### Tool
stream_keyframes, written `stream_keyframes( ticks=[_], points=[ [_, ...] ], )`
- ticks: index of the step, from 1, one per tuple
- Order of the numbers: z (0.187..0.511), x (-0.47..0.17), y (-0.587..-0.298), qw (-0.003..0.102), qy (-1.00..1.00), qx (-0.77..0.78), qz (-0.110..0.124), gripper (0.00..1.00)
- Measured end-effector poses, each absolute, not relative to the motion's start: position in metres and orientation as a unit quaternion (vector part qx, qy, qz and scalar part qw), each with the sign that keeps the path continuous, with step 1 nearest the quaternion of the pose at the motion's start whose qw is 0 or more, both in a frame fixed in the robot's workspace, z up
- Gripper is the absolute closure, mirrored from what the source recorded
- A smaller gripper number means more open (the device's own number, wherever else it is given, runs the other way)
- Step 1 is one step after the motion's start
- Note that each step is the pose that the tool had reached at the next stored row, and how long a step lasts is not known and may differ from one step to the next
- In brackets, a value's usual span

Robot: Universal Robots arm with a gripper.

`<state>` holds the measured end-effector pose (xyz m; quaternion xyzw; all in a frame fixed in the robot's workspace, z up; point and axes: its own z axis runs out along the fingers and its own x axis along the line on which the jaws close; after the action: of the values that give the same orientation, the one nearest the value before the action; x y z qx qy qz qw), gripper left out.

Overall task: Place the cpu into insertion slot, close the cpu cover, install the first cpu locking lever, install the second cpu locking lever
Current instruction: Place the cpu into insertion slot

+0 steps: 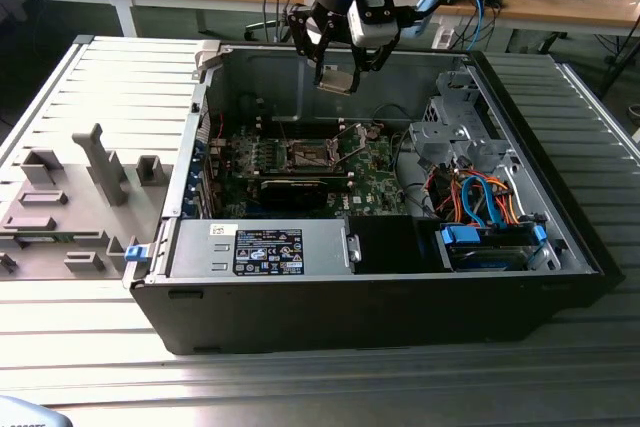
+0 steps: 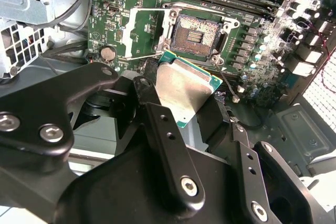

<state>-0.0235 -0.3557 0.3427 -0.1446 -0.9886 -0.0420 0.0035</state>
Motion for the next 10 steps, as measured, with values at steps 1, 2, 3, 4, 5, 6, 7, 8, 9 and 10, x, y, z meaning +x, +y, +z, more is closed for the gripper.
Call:
stream_keyframes(
  ticks=[1, 2, 3, 4, 5, 6, 7, 8, 9, 10],
  points=[
    [0.3427, -0.0235, -0.3557, 0.004, -0.989, -0.145, -0.042, 0.45],
    [0.3427, -0.0235, -0.3557, 0.004, -0.989, -0.145, -0.042, 0.45],
    [0.3427, -0.0235, -0.3557, 0.004, -0.988, -0.145, -0.042, 0.45],
    [0.3427, -0.0235, -0.3557, 0.004, -0.988, -0.146, -0.042, 0.45],
    [0.3427, -0.0235, -0.3557, 0.003, -0.988, -0.146, -0.042, 0.45],
    [0.3427, -0.0235, -0.3557, 0.003, -0.988, -0.147, -0.042, 0.45],
    [0.3427, -0.0235, -0.3557, 0.003, -0.988, -0.147, -0.042, 0.45],
    [0.3427, -0.0235, -0.3557, 0.003, -0.988, -0.148, -0.042, 0.45],
    [0.3427, -0.0235, -0.3557, 0.003, -0.988, -0.148, -0.042, 0.45],
    [0.3427, -0.0235, -0.3557, 0.003, -0.988, -0.148, -0.042, 0.45]
  ],
)
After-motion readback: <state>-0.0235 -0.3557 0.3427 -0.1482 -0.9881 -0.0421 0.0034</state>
